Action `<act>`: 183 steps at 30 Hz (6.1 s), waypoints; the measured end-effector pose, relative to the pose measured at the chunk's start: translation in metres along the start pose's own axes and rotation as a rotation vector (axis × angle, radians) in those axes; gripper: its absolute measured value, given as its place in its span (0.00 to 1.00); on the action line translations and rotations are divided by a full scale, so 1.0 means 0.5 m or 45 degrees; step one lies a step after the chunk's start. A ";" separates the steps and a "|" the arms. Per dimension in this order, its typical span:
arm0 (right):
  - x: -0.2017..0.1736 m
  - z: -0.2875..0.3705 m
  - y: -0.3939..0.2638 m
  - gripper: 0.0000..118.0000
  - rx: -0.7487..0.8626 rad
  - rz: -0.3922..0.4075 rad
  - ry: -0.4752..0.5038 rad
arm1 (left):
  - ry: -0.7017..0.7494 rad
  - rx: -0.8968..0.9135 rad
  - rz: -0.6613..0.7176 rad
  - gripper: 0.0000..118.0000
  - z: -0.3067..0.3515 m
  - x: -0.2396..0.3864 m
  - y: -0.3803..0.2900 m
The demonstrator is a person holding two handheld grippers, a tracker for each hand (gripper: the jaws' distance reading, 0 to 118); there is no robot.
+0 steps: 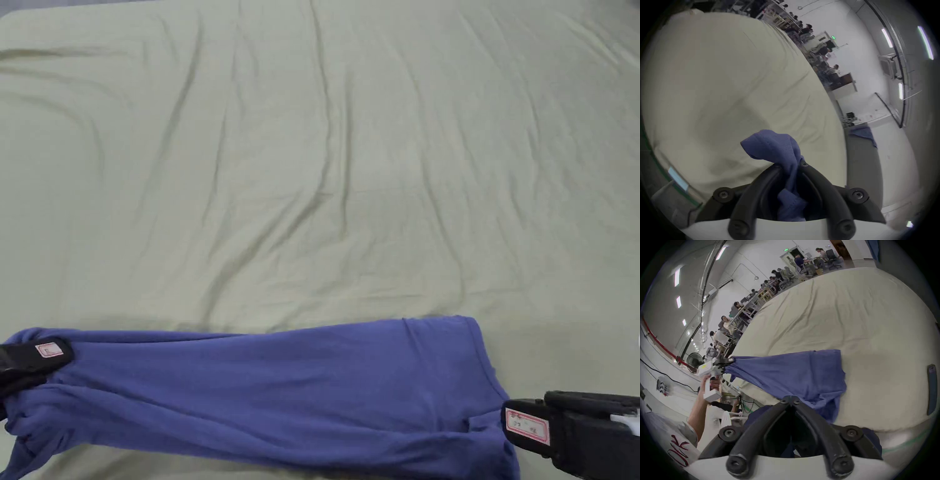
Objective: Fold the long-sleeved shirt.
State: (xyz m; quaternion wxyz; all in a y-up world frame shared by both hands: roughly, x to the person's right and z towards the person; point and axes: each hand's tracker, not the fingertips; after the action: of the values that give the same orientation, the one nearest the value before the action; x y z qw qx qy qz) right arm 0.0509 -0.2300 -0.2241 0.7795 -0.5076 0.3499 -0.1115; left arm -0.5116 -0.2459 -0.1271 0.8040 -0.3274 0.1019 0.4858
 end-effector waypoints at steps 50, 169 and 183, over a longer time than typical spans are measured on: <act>0.139 0.193 -0.009 0.00 0.343 -0.335 -0.231 | -0.245 -0.530 -0.937 0.00 -0.237 0.474 -0.435; -0.266 0.373 -0.055 0.95 1.087 0.481 -0.558 | 0.012 0.905 -1.136 0.98 0.304 0.574 -0.523; -0.263 0.374 -0.049 1.00 1.075 0.486 -0.436 | 0.016 0.940 -1.181 1.00 0.325 0.574 -0.528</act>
State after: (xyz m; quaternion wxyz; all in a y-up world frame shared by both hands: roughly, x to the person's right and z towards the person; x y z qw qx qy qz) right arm 0.0824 -0.0384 -0.1013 0.9698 -0.0853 0.2279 -0.0137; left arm -0.1674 -0.0222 -0.0284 0.9925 -0.0393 0.1152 0.0139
